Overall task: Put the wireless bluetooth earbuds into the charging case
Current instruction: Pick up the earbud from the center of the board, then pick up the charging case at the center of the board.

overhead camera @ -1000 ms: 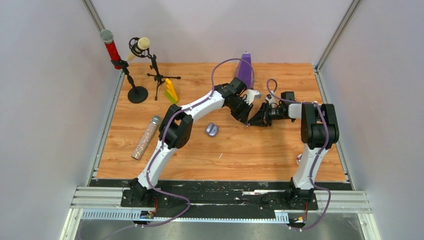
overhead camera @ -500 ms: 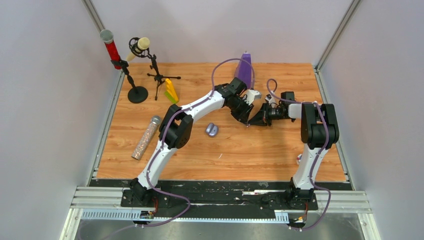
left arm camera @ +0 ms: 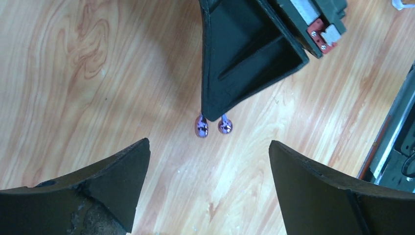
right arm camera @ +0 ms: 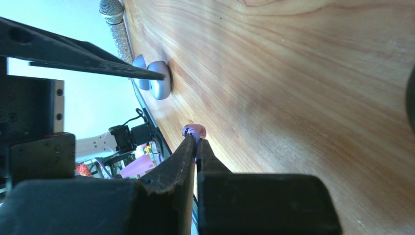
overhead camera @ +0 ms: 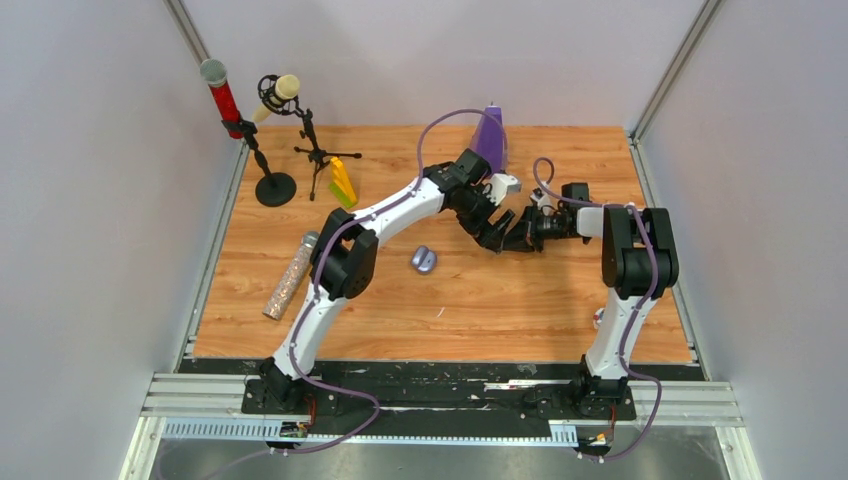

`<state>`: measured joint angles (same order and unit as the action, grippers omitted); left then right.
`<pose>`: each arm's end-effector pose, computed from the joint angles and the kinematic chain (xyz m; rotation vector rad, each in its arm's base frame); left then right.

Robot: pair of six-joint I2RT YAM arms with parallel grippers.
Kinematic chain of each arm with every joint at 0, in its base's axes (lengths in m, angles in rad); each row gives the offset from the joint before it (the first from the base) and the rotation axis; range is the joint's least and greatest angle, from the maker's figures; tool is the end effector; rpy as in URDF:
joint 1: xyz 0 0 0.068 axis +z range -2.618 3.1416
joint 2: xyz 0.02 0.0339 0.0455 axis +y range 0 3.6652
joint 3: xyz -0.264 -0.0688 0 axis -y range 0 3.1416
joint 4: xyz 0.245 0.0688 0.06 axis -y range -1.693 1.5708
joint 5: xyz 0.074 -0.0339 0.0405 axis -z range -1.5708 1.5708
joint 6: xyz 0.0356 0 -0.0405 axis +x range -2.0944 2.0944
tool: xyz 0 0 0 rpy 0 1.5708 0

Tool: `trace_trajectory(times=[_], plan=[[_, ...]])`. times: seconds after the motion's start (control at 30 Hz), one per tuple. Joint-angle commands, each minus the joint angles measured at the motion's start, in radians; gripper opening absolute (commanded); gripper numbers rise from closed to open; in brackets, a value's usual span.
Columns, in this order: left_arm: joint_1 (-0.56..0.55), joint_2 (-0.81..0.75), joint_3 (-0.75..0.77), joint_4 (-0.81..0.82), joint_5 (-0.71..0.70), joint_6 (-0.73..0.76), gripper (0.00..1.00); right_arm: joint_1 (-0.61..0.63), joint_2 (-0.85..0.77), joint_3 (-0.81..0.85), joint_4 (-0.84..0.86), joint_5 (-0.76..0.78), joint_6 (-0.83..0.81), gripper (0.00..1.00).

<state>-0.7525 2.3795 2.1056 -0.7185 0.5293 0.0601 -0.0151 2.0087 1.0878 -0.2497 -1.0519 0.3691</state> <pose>0.3675 -0.3687 0.1996 1.2309 2.3258 -0.9335 0.3641 0.0254 0.1094 0.1907 2.5416 1.5368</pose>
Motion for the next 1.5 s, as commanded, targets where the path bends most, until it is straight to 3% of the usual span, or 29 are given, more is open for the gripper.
trace_trajectory(times=[0.0, 0.2, 0.47, 0.97, 1.47], plan=[[0.032, -0.145, -0.039, 0.010, -0.033, 0.029, 1.00, 0.002, -0.064, 0.019, -0.008, 0.002, -0.024, 0.00], [0.083, -0.292, -0.219, 0.012, -0.143, 0.113, 1.00, 0.004, -0.129, 0.036, -0.034, -0.047, -0.074, 0.00], [0.193, -0.489, -0.442, 0.024, -0.206, 0.166, 1.00, 0.012, -0.343, 0.006, -0.073, -0.085, -0.301, 0.00], [0.223, -0.544, -0.601, 0.069, -0.270, 0.187, 1.00, 0.113, -0.779, -0.163, -0.041, -0.069, -0.594, 0.00], [0.222, -0.522, -0.661, 0.093, -0.206, 0.192, 0.85, 0.123, -0.819, -0.190, -0.022, -0.019, -0.610, 0.00]])
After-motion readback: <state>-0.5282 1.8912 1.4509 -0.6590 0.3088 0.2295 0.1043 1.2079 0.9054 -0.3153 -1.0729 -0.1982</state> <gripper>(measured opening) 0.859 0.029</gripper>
